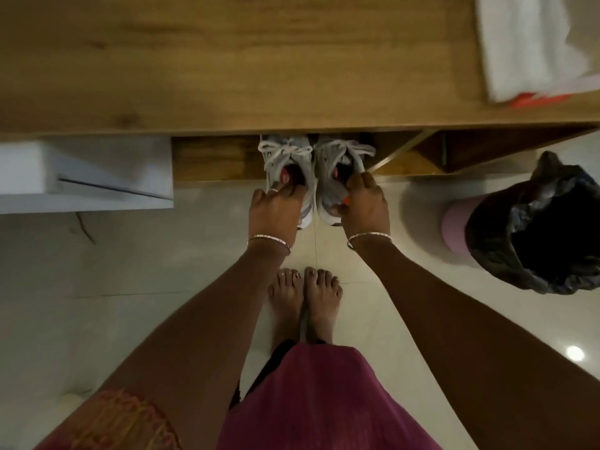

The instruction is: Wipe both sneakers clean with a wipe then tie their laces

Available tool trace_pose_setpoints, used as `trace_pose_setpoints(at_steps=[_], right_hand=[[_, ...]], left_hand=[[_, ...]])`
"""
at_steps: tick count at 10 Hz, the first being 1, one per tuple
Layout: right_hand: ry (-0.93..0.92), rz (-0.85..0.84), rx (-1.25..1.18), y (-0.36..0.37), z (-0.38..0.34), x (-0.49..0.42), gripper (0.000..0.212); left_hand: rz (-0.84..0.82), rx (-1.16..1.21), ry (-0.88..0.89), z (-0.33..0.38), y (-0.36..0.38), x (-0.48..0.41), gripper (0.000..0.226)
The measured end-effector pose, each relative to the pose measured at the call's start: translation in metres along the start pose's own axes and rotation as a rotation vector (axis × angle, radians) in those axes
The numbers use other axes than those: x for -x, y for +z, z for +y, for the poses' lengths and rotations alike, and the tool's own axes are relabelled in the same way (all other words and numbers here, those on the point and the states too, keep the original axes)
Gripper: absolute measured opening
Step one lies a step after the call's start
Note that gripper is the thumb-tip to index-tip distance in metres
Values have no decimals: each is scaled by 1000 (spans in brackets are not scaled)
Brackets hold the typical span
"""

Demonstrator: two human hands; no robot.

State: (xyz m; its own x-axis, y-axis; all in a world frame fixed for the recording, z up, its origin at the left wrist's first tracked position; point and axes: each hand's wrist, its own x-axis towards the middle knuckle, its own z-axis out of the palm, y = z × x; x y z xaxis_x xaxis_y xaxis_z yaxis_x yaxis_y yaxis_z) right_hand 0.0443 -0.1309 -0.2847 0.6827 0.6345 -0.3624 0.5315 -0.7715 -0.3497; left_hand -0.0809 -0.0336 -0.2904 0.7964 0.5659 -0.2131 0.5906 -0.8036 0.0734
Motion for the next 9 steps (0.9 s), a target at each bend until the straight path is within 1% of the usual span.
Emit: trace_pose_setpoints(at_steps=[2,3,4,5,7,8,9], right_hand=[[-66,127,10,34,9,-45,49],[-83,144,0,42,11,-59,49],[-95,144,22,49,13,-76,49],[-95,145,14,52,13,-84,48],[-77,167,-22,58,7,-88,50],[-99,192,-36,45,3,-67,68],[-56,142,-44,40,2,-38,79]], left_hand=[[122,99,-16,-7,44,-37,60],[138,113,-16,-12,55,-50,63],[177,109,-27,-20,68,-64,57],[200,100,-24,-24,74,-71,57],[123,33,-89,-19,67,-76,81],[32,138,-136,-11,40,-58,81],[5,199,-175,-3,20,-31,76]])
